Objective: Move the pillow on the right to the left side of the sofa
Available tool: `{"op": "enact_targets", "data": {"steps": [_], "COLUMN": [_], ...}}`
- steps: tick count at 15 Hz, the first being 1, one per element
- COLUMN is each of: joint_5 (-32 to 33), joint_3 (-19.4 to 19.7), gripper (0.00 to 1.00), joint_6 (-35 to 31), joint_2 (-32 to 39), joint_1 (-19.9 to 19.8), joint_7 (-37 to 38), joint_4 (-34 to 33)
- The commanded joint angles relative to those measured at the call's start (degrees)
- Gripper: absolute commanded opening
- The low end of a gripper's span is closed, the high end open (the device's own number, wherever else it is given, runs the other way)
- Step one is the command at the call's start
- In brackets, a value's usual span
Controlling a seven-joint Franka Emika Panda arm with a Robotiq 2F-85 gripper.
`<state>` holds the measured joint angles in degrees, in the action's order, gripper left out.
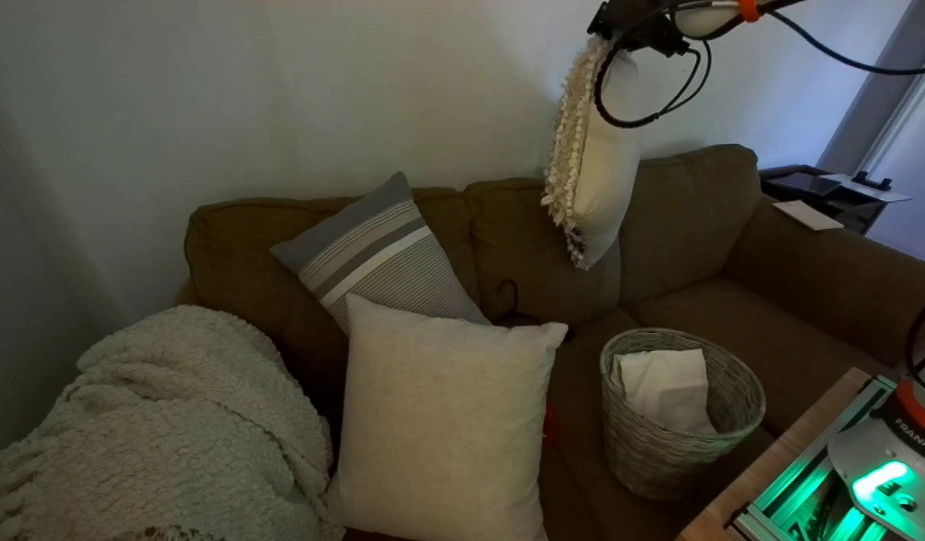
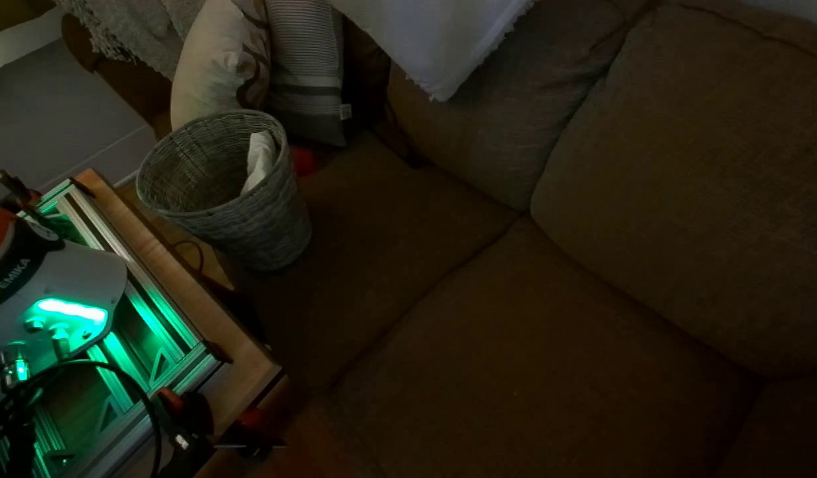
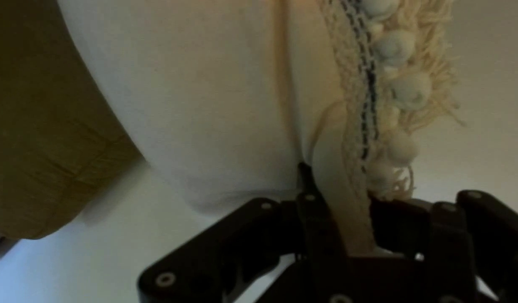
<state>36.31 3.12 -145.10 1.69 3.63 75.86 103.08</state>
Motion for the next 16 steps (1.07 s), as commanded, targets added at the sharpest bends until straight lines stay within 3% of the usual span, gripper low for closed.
{"op": "enact_targets", "data": {"steps": [1,8,13,14,16], "joint_5": [-2.5,-10.4,-16.7,-14.0,-15.2], "joint_3": [-4.0,-13.6,-21.4,-20.0,-21.9], "gripper": [0.02,0.02,0.02,0.1,0.1], "joint_6": [-0.7,0.7,3.8,2.6,4.3], "joint_2": [-5.2,-7.4,-3.9,-5.7,-4.8], "joint_1": [1.0,5.6,11.5,9.4,11.6], "joint_7": [-7.5,-21.7,-30.0,-26.2,-27.4], "joint_4": [-1.9,-9.1,-17.7,-11.9,-14.1]}}
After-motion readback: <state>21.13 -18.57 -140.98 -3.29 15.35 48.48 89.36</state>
